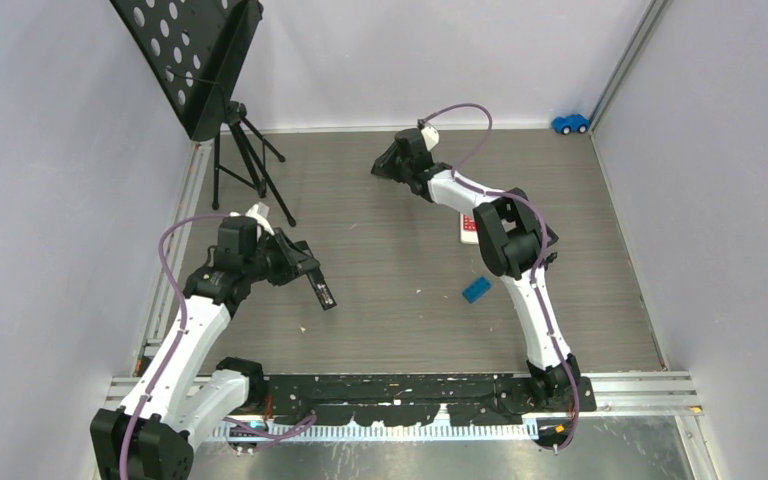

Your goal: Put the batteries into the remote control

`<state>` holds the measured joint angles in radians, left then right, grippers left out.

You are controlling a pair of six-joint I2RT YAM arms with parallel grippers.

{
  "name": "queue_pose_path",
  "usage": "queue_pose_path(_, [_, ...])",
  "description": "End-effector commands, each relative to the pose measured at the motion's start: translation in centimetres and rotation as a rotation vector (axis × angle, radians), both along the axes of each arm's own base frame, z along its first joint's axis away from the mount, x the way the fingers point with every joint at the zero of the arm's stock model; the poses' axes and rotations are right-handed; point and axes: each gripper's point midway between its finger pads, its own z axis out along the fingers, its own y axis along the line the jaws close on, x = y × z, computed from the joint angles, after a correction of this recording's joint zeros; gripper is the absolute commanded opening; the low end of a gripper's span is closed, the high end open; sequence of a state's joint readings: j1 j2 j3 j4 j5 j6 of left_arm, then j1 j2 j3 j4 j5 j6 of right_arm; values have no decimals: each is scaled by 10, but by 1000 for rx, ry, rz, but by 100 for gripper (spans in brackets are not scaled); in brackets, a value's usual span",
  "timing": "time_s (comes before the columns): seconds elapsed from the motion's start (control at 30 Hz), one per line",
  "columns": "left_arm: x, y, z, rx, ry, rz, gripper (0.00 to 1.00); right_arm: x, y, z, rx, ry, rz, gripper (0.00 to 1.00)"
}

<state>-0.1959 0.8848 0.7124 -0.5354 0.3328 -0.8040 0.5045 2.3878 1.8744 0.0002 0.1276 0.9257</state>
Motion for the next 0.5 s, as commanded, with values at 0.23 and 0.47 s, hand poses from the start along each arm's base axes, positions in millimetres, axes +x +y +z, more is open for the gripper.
queue_pose_path(0.23, [11,-3,26,-21,-76,-8,0,30,10,-22,154,55,-62,31])
queue_pose_path(0.47, [9,-2,27,-13,-82,-8,0,17,7,-48,116,191,-71,26])
